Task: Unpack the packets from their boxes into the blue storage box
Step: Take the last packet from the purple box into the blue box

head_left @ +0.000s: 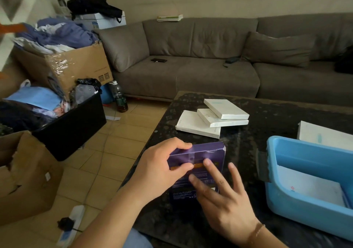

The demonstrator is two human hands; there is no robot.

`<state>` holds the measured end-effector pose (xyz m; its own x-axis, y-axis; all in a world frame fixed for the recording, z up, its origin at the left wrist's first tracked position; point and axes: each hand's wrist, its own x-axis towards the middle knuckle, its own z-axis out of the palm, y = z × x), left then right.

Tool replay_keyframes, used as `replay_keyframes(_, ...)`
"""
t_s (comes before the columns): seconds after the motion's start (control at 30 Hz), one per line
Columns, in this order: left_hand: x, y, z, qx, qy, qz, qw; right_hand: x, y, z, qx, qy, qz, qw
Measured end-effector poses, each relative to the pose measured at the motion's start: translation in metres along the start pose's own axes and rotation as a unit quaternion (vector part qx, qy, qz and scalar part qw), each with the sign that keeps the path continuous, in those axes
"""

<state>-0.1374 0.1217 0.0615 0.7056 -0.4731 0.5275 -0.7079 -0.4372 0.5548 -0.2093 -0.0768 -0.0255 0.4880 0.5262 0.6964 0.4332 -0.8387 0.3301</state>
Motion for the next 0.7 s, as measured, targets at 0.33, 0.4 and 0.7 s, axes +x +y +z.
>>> replay_keyframes(0.33,0.025,0.032,-0.059,0.018,-0.003,0.112,0.994,0.024,0.001,-0.150,0.625,0.092,0.562,0.534)
replay_keyframes(0.4,0.041,0.044,-0.060,-0.050,-0.009,0.202,0.978,0.024,0.034,-0.173,0.663,0.071,0.609,0.431)
replay_keyframes(0.7,0.140,0.130,0.043,-0.243,-0.058,0.263,0.932,-0.004,0.173,-0.232,0.620,0.071,0.666,0.409)
